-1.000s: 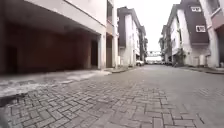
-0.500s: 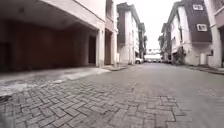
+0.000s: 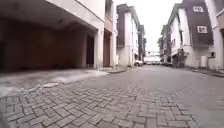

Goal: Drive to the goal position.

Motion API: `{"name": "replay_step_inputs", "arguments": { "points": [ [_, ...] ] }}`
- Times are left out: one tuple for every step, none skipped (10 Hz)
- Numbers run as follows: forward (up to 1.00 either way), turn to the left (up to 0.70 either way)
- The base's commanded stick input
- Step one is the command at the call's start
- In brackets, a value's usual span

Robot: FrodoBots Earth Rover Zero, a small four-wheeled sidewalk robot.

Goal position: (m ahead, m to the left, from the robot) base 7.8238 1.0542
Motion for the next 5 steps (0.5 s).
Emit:
{"name": "replay_step_inputs", "arguments": {
  "points": [
    [0.7,0.0],
    [0.7,0.0],
    [0.7,0.0],
    [0.7,0.0],
    [0.7,0.0]
  ]
}}
